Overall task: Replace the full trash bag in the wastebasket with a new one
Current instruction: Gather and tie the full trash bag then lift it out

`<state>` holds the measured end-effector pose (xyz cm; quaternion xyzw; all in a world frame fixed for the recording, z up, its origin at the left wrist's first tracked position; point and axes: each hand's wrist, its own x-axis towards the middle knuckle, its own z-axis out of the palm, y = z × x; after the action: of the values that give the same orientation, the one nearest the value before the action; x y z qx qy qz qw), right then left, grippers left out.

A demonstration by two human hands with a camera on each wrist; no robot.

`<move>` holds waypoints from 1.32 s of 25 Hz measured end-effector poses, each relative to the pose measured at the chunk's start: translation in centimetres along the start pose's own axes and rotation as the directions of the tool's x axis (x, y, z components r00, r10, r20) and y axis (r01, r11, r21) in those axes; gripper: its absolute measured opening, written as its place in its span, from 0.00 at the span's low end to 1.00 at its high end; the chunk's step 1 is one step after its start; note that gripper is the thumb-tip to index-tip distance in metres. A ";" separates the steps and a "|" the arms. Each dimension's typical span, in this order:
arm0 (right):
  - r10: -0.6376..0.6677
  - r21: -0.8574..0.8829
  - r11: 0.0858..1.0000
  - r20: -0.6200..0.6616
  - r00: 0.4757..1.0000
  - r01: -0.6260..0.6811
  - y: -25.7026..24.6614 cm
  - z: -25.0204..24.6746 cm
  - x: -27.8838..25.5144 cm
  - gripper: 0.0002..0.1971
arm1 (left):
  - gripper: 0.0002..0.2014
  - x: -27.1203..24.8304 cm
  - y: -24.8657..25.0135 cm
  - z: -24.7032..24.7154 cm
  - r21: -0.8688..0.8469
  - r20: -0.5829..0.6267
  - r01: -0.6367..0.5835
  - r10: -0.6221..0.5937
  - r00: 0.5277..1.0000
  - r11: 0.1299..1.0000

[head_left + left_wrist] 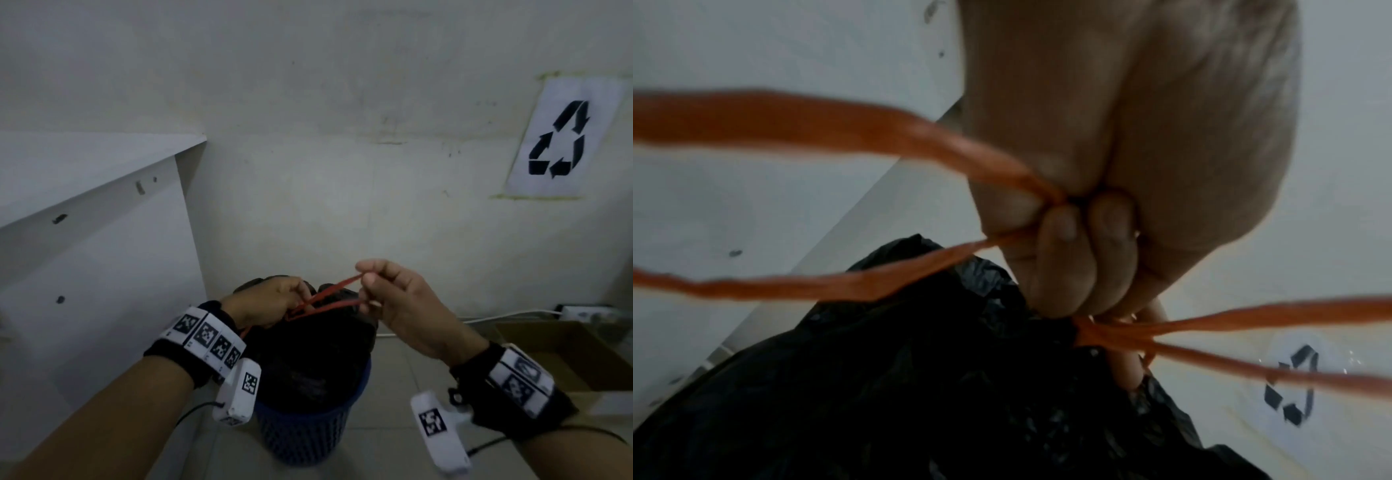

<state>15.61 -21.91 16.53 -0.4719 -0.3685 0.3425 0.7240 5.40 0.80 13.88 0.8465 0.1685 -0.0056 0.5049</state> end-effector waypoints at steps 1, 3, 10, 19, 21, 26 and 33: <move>-0.075 0.039 0.996 -0.034 0.997 0.076 -0.9 -0.2 0.7 0.18 | 0.11 -0.1 0.1 0.3 0.046 0.013 0.004 -0.005 1.000 0.999; -0.202 0.092 0.973 -0.112 0.973 0.212 -2.2 -0.7 2.1 0.21 | 0.11 -0.8 0.4 0.6 0.029 0.020 -0.022 0.022 1.000 0.999; -0.292 -0.454 0.875 -0.212 0.933 0.171 -0.7 -1.3 5.7 0.24 | 0.06 -2.4 0.2 1.8 -0.065 -0.206 -0.213 0.196 0.959 0.975; -0.287 -0.856 0.436 0.159 0.945 0.276 9.0 2.4 4.8 0.09 | 0.11 -2.3 0.6 2.3 -0.157 -0.279 -0.043 -0.003 0.960 0.987; -0.375 -0.848 0.449 0.109 0.920 0.283 9.6 2.0 4.8 0.06 | 0.13 -2.6 0.9 2.5 -0.164 -0.272 -0.005 -0.040 0.962 0.986; -0.425 -0.877 0.323 0.202 0.882 0.356 10.2 1.2 4.3 0.15 | 0.15 -3.3 2.4 2.7 0.292 -0.163 0.098 -0.051 0.985 0.952; -0.206 -0.882 0.407 0.165 0.965 0.237 10.3 0.1 5.1 0.09 | 0.08 -3.6 1.3 3.7 0.461 -0.233 -0.058 0.185 0.955 0.885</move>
<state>16.53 -14.23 7.99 -0.7245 -0.5631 0.0038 0.3975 3.00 -3.93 13.84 0.9417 0.1762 0.1032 0.2674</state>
